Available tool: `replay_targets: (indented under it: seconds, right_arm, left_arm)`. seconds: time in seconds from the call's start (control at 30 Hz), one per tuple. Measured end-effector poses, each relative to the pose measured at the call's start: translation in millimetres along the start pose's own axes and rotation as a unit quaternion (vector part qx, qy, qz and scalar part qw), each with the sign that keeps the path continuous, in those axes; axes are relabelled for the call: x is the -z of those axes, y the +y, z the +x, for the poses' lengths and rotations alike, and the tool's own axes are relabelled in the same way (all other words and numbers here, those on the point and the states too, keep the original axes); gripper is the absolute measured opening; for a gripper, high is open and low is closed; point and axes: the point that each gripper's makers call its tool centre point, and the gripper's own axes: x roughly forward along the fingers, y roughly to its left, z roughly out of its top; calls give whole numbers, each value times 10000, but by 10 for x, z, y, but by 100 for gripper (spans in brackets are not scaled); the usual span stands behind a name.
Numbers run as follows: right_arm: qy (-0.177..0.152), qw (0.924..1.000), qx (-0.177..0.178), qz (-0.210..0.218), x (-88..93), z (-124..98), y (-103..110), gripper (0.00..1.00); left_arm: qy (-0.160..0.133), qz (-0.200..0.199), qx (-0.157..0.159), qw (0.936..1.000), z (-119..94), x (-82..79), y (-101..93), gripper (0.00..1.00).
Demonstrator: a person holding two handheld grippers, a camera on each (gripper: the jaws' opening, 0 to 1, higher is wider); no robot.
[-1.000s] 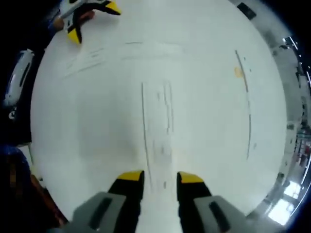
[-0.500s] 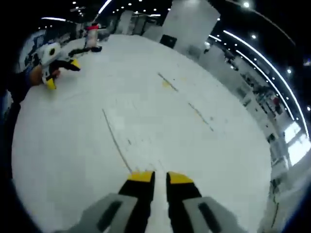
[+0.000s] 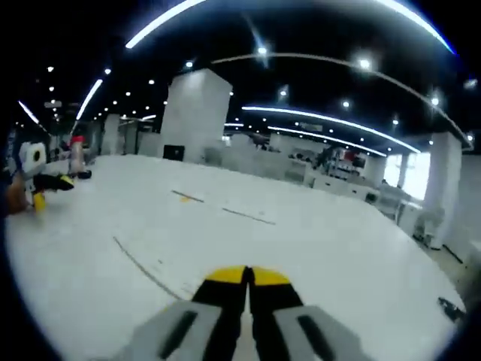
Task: Locate the socket holder cover, grip the socket holder cover, clip it into the socket holder slot.
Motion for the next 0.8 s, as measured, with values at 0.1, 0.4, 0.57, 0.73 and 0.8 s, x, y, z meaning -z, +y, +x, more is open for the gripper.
replay_targets:
  seconds: [0.1,0.4,0.57,0.73,0.8]
  right_arm:
    - [66,9999,63,-98,10,11,-21,4]
    - [288,9995,-31,-147,154,103,21,4]
    - [347,9993,6,-122,207,100,-2,4]
    - [383,9990,-14,-235,227,114,27,4]
    - [439,9984,-35,-351,246,132,30,4]
  left_arm:
    - [-7,-15,-27,10000,-6,-4,19,57]
    - [-66,-80,-56,9999,-29,-20,45,54]
    - [-125,-174,-102,9997,-53,-30,68,53]
    - [-119,-192,-108,9997,-50,-23,67,53]
    - [-132,-187,-117,9997,-51,-29,64,53]
